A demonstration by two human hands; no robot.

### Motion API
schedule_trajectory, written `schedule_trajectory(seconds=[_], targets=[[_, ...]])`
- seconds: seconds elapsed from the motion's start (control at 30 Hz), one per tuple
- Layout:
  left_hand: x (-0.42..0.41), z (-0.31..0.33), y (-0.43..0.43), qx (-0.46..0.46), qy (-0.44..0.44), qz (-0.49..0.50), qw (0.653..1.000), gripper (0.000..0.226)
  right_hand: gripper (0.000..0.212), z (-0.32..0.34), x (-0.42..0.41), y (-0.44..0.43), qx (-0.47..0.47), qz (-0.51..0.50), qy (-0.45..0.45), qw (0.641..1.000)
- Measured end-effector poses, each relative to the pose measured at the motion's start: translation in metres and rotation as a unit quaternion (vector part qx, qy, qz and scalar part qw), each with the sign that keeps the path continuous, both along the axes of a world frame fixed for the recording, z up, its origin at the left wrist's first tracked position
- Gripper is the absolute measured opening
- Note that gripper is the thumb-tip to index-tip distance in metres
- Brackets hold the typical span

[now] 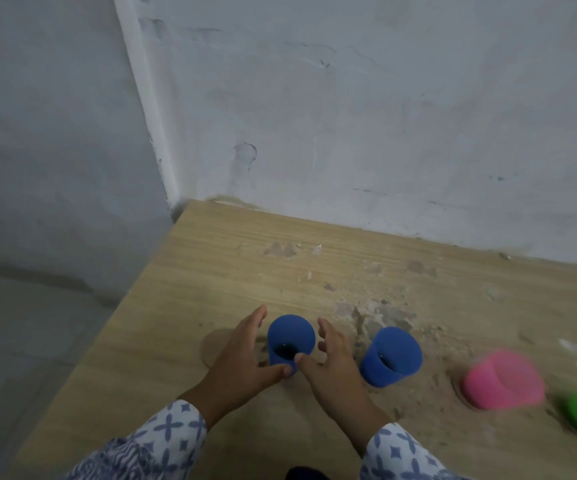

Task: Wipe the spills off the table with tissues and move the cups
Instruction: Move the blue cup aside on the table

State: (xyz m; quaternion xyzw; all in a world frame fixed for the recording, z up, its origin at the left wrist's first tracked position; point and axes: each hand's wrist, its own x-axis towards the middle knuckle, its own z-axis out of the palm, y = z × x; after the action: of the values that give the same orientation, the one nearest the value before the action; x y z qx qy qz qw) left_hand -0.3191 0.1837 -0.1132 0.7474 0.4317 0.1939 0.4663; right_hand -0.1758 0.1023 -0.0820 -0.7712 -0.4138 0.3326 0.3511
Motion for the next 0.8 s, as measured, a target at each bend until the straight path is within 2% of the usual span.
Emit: schedule_trajectory(seconds=[0.2, 0.43, 0.57, 0.73, 0.8], targets=[[-0.002, -0.011, 0.015, -0.047, -0.008, -0.075, 0.996, 0.102, 0.072, -0.004, -0.016, 0.003, -0.016, -0.063, 0.043, 0.997], [-0.003, -0.022, 0.024, -0.058, -0.014, -0.113, 0.992, 0.089, 0.066, -0.006, -0.028, 0.007, -0.004, -0.119, 0.104, 0.987], [-0.002, -0.022, 0.025, -0.066, -0.026, -0.113, 0.991, 0.086, 0.064, -0.001, -0.03, 0.005, 0.008, -0.124, 0.104, 0.987], [0.01, -0.019, 0.022, -0.064, -0.034, -0.136, 0.988, 0.086, 0.076, 0.001, -0.027, -0.004, -0.011, -0.154, 0.092, 0.984], [0.018, -0.019, 0.019, -0.062, -0.03, -0.154, 0.986, 0.085, 0.074, 0.002, -0.024, -0.01, -0.006, -0.168, 0.083, 0.982]])
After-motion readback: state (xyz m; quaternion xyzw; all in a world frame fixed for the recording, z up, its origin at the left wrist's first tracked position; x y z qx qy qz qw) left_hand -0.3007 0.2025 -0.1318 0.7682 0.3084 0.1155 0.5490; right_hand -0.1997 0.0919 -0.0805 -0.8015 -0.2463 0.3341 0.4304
